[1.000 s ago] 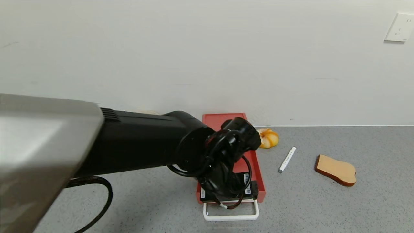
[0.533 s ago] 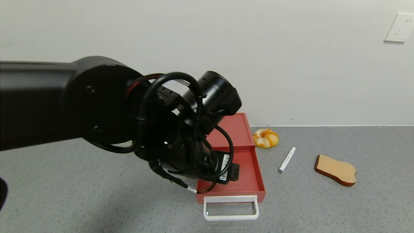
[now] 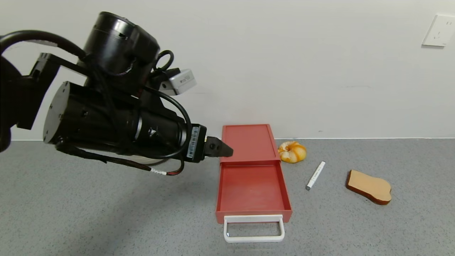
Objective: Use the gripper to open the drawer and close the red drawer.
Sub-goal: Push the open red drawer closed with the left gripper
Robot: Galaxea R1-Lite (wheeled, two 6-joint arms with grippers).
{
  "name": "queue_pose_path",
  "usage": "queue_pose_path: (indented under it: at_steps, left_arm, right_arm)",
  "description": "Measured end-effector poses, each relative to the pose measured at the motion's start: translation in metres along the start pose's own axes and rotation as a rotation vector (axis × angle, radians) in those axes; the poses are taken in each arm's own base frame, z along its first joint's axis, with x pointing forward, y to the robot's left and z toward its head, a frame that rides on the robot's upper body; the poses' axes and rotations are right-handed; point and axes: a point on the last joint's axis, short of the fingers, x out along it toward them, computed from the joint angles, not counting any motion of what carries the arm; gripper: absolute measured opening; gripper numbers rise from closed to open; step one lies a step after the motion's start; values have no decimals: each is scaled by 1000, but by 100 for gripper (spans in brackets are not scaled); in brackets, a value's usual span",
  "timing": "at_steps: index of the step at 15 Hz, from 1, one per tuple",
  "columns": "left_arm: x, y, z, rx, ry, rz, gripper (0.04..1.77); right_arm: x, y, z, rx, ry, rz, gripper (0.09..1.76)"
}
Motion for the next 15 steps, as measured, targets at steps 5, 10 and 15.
queue_pose_path:
  at_steps: [5, 10, 15]
  left_arm:
    - [6, 35, -13, 56, -114, -11, 172]
    - [17, 50, -22, 81, -235, -12, 172]
    - [19, 52, -25, 75, -226, -10, 172]
  right_arm:
    - [0, 0, 0, 0, 0, 0, 171]
    - [0, 0, 0, 0, 0, 0, 171]
    - [0, 0, 0, 0, 0, 0, 171]
